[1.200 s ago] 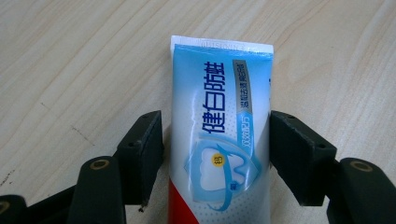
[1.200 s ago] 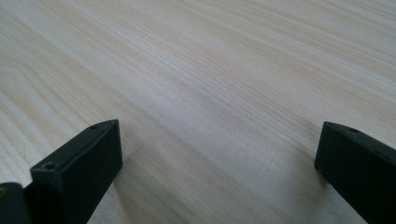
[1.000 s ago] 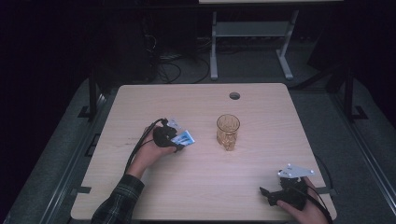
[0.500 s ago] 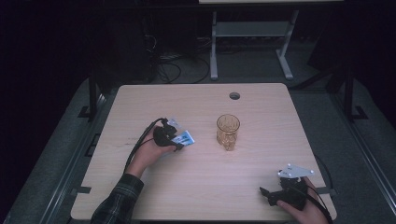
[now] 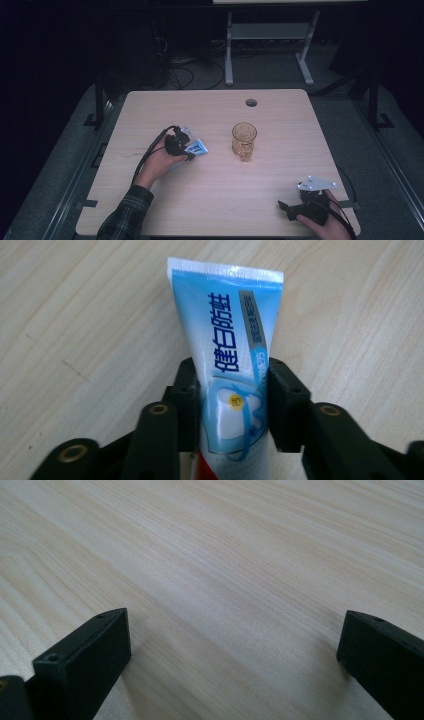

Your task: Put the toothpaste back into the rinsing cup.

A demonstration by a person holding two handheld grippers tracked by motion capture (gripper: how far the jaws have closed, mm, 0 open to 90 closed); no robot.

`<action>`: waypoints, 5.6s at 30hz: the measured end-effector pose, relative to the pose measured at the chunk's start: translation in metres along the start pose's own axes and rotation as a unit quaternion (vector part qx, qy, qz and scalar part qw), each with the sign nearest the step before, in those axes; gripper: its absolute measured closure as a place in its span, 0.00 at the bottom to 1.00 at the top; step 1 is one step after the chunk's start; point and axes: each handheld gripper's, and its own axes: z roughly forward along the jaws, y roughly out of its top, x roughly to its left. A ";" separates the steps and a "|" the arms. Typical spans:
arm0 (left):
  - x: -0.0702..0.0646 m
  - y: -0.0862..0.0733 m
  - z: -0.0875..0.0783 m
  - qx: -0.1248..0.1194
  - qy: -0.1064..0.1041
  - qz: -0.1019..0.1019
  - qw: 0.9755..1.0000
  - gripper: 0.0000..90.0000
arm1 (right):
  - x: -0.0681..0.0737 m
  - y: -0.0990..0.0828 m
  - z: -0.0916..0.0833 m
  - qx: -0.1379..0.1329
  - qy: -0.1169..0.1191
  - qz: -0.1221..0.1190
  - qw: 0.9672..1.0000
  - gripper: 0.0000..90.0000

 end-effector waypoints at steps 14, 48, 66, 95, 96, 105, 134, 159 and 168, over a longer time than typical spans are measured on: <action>0.008 -0.002 -0.005 -0.005 -0.023 -0.019 1.000 0.81 | 0.000 0.000 0.000 0.000 0.000 0.000 1.000 0.00; 0.018 -0.016 -0.046 -0.144 -0.047 -0.052 0.987 0.81 | 0.000 0.000 0.000 0.000 -0.002 0.002 1.000 0.00; 0.011 -0.006 -0.061 -0.209 -0.060 -0.053 0.975 0.81 | 0.000 0.000 0.000 -0.001 0.003 -0.004 1.000 0.00; 0.001 0.031 -0.089 -0.251 -0.062 -0.019 0.966 0.81 | 0.001 0.000 0.000 -0.001 0.005 -0.006 1.000 0.00; 0.001 0.032 -0.089 -0.252 -0.063 -0.019 0.965 0.81 | 0.001 0.000 0.000 -0.001 0.005 -0.006 1.000 0.00; -0.002 0.047 -0.093 -0.259 -0.070 -0.009 0.963 0.81 | 0.001 0.000 0.000 -0.001 0.007 -0.008 1.000 0.00; -0.018 0.107 -0.094 -0.278 -0.089 0.025 0.956 0.81 | 0.001 0.000 0.000 -0.002 0.011 -0.012 1.000 0.00; -0.037 0.160 -0.087 -0.287 -0.105 0.058 0.950 0.81 | 0.002 0.000 0.000 -0.001 0.011 -0.013 1.000 0.00; -0.044 0.179 -0.082 -0.294 -0.113 0.064 0.947 0.81 | 0.002 0.000 0.000 -0.002 0.012 -0.015 1.000 0.00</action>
